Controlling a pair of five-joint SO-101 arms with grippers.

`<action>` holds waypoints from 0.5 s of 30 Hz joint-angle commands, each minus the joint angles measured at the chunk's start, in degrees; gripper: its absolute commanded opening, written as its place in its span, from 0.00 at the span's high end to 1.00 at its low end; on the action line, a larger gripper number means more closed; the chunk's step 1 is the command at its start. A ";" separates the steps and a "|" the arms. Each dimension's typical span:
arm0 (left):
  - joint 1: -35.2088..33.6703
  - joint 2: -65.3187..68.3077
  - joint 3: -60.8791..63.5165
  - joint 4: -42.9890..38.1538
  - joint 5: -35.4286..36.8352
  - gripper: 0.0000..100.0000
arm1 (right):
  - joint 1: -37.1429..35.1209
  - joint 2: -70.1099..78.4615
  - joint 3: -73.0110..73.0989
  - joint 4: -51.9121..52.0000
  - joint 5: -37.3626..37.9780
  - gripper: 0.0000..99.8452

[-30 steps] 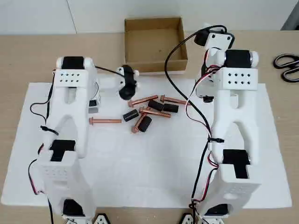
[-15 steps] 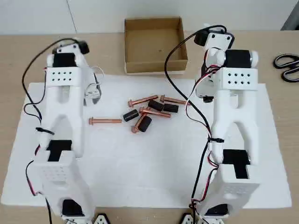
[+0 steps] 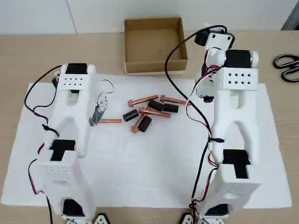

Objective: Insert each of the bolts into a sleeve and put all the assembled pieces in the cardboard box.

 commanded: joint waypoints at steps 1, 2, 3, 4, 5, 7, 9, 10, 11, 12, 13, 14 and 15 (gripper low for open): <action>0.44 -0.79 -0.13 1.14 0.88 0.99 | -0.22 -2.59 -0.26 0.48 0.35 1.00; 0.53 -0.79 -0.13 1.14 0.88 0.99 | -0.22 -2.59 -0.26 0.48 0.35 1.00; 0.79 -0.79 -0.13 1.14 0.88 0.99 | -0.22 -2.59 -0.26 0.48 0.35 1.00; 1.14 -0.79 -0.13 1.14 0.88 0.99 | -0.22 -2.59 -0.26 0.48 0.35 1.00; 1.58 -0.79 -0.13 1.14 0.88 0.99 | -0.22 -2.59 -0.26 0.48 0.35 1.00; 2.37 -0.79 -0.13 1.14 0.88 0.96 | -0.22 -2.59 -0.26 0.48 0.35 1.00; 3.08 -0.79 -0.13 1.14 0.97 0.91 | -0.13 -2.59 -0.26 0.48 0.35 1.00; 3.25 -0.79 -0.13 1.14 1.05 0.87 | -0.13 -2.59 -0.26 0.40 0.35 1.00; 3.25 -0.79 -0.13 1.14 1.05 0.84 | -0.13 -2.59 -0.26 0.40 0.35 1.00; 3.16 -0.79 -0.13 1.14 1.49 0.82 | -0.13 -2.59 -0.26 0.40 0.44 1.00; 2.90 -0.79 -0.13 1.14 2.29 0.80 | -0.13 -2.59 -0.26 0.40 0.44 1.00; 2.81 -0.79 -0.13 1.14 2.81 0.79 | -0.13 -2.59 -0.26 0.40 0.44 1.00; 2.73 -0.79 -0.13 1.14 3.08 0.79 | -0.13 -2.59 -0.26 0.40 0.44 1.00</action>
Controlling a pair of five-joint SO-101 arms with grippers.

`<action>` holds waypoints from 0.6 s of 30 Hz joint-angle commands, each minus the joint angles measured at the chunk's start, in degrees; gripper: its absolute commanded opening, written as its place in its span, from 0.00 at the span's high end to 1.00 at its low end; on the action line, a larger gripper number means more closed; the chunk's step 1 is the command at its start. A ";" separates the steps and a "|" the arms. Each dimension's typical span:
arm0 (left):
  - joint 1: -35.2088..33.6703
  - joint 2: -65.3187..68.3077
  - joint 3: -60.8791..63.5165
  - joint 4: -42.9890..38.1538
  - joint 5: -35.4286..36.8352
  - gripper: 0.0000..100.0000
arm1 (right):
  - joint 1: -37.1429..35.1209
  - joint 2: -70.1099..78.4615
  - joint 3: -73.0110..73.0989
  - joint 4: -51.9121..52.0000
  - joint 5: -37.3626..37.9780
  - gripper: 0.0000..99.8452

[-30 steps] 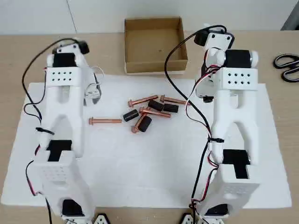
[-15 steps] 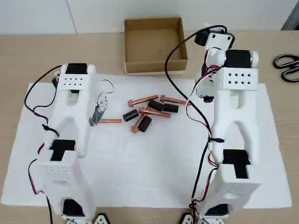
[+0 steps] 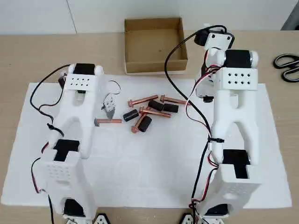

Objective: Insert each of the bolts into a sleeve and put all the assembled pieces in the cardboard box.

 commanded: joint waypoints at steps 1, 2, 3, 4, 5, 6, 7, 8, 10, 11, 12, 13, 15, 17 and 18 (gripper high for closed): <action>-0.09 -0.79 -0.13 1.14 1.32 0.79 | -0.13 -2.59 -0.26 0.40 0.44 1.00; -0.09 -0.79 -0.13 1.05 2.11 0.79 | -0.13 -2.59 -0.26 0.40 0.44 1.00; -0.18 -0.79 -0.22 1.05 3.08 0.79 | -0.13 -2.59 -0.26 0.40 0.35 1.00; -0.35 -0.70 -0.22 1.05 3.87 0.79 | -0.13 -2.59 -0.26 0.40 0.35 1.00; -0.70 -0.44 -0.22 0.97 4.48 0.79 | -0.13 -2.51 -0.26 0.40 0.35 1.00; -0.97 -0.26 -0.22 0.53 5.01 0.79 | -0.13 -2.51 -0.26 0.40 0.35 1.00; -1.49 -0.26 -0.22 0.26 5.45 0.79 | -0.13 -2.51 -0.26 0.40 0.35 1.00; -2.02 -0.26 -0.22 0.26 5.89 0.79 | -0.13 -2.51 -0.26 0.40 0.35 1.00; -2.81 -0.26 -0.22 0.18 6.42 0.79 | -0.13 -2.51 -0.26 0.40 0.35 1.00; -3.08 -0.26 -0.22 0.18 6.51 0.79 | -0.13 -2.51 -0.26 0.40 0.35 1.00; -3.16 -0.18 -0.04 -0.18 6.51 0.79 | -0.13 -2.51 -0.26 0.40 0.35 1.00; -3.16 -0.18 0.13 -0.70 6.51 0.79 | -0.13 -2.51 -0.26 0.40 0.35 1.00; -2.99 -0.18 0.13 -1.05 6.59 0.79 | -0.13 -2.51 -0.26 0.40 0.35 1.00; -2.81 -0.18 0.13 -2.02 6.68 0.79 | -0.13 -2.51 -0.26 0.40 0.35 1.00; -2.81 -0.18 0.13 -2.20 7.12 0.79 | -0.13 -2.51 -0.26 0.40 0.35 1.00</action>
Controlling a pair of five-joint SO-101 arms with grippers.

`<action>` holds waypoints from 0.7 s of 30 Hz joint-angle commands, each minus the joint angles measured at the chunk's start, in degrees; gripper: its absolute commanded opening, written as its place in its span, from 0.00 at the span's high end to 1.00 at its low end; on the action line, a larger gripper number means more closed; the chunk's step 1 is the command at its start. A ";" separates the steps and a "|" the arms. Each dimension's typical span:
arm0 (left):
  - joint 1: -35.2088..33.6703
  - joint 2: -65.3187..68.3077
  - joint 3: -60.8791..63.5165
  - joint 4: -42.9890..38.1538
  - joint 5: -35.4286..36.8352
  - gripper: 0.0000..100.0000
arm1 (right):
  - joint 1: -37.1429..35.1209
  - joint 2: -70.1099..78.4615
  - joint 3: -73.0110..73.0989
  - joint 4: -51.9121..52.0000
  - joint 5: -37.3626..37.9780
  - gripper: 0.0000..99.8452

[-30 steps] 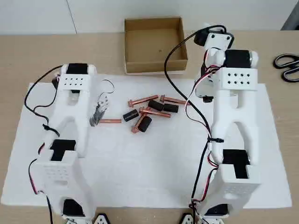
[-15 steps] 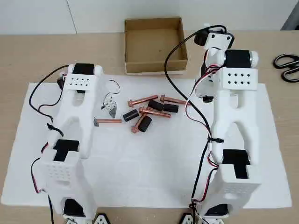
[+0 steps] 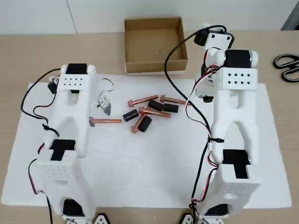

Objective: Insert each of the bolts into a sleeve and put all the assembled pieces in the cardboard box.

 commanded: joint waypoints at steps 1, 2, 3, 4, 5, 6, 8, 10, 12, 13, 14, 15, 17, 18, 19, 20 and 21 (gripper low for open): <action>-0.09 -0.18 -0.04 -1.05 1.32 0.79 | -0.13 -2.51 -0.26 0.40 0.35 1.00; -0.09 0.18 -0.04 -1.05 1.49 0.79 | -0.13 -2.51 -0.26 0.40 0.35 1.00; 0.00 0.79 -0.04 -1.05 1.67 0.79 | -0.13 -2.51 -0.26 0.40 0.35 1.00; 0.00 1.76 -0.13 -1.05 1.76 0.79 | -0.13 -2.51 -0.26 0.40 0.35 1.00; 0.00 2.90 -0.22 -1.14 1.85 0.79 | -0.04 -2.51 -0.26 0.40 0.35 1.00; 0.00 4.22 -0.22 -1.23 1.85 0.79 | -0.04 -2.51 -0.26 0.40 0.35 1.00; -0.26 6.59 -0.40 -1.41 1.93 0.79 | -0.04 -2.51 -0.26 0.40 0.35 1.00; -0.26 8.00 -0.48 -1.41 1.93 0.79 | -0.04 -2.51 -0.26 0.40 0.35 1.00; -0.26 8.53 -0.66 -1.49 2.02 0.79 | -0.04 -2.51 -0.26 0.40 0.44 1.00; -0.26 8.62 -0.92 -1.49 2.55 0.79 | -0.04 -2.51 -0.26 0.40 0.44 1.00; -0.26 8.62 -1.10 -1.49 3.25 0.79 | -0.04 -2.51 -0.26 0.40 0.44 1.00; -0.26 8.35 -1.10 -1.49 3.78 0.79 | -0.04 -2.51 -0.26 0.40 0.44 1.00; 0.09 8.26 -1.45 -1.32 3.96 0.79 | -0.04 -2.51 -0.26 0.40 0.44 1.00; 0.09 8.53 -1.80 -1.23 3.96 0.79 | -0.04 -2.51 -0.26 0.40 0.44 1.00; 0.09 8.62 -2.07 -1.14 3.96 0.80 | -0.04 -2.51 -0.26 0.40 0.44 1.00; 0.09 8.62 -2.07 -1.14 3.96 0.83 | -0.04 -2.51 -0.26 0.40 0.44 1.00; 0.18 8.62 -2.07 -1.14 3.78 0.85 | -0.04 -2.51 -0.26 0.40 0.44 1.00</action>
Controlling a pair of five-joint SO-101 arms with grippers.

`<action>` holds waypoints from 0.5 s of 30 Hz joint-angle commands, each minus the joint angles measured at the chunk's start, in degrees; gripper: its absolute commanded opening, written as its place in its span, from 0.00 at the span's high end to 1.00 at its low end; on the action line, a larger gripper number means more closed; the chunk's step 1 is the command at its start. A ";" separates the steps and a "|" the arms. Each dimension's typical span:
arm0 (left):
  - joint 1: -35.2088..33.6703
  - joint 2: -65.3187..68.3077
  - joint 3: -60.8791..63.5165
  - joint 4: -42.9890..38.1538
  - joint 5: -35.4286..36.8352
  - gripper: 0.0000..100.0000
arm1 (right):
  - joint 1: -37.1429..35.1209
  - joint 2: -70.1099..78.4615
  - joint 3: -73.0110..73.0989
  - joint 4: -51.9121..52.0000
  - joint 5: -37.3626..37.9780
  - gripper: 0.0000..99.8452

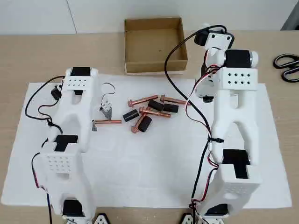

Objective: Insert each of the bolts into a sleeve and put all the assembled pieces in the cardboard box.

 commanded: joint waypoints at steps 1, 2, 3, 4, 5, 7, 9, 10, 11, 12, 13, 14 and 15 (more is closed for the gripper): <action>0.00 0.26 -0.48 -0.09 0.18 0.88 | -0.04 -2.51 -0.26 0.40 0.44 1.00; 0.00 0.26 -0.48 -0.09 0.18 0.90 | -0.04 -2.51 -0.26 0.40 0.44 1.00; 0.00 0.35 -0.48 -0.09 0.18 0.93 | -0.13 -2.51 -0.26 0.40 0.35 1.00; 0.00 0.35 -0.40 0.00 0.18 0.95 | -0.13 -2.51 -0.26 0.40 0.35 1.00; 0.00 0.35 -0.40 0.09 0.18 0.97 | -0.13 -2.51 -0.26 0.40 0.35 1.00; 0.09 0.35 -0.57 1.41 0.18 1.00 | -0.13 -2.51 -0.26 0.40 0.35 1.00; 0.70 0.35 -0.66 2.20 0.09 0.99 | -0.13 -2.51 -0.26 0.40 0.35 1.00; 1.14 0.26 -0.66 2.64 0.09 0.99 | -0.13 -2.51 -0.26 0.40 0.35 1.00; 1.85 0.00 -0.66 2.99 0.09 0.99 | -0.13 -2.51 -0.26 0.40 0.35 1.00; 2.73 -0.09 -0.75 3.16 0.00 0.99 | -0.13 -2.51 -0.26 0.40 0.35 1.00; 3.60 -0.18 -0.75 3.16 -0.53 0.99 | -0.13 -2.51 -0.26 0.40 0.35 1.00; 4.66 -0.18 -0.75 3.16 -1.93 0.99 | -0.13 -2.51 -0.26 0.40 0.35 1.00; 5.71 -0.18 -0.75 3.25 -3.87 0.99 | -0.13 -2.51 -0.26 0.40 0.44 1.00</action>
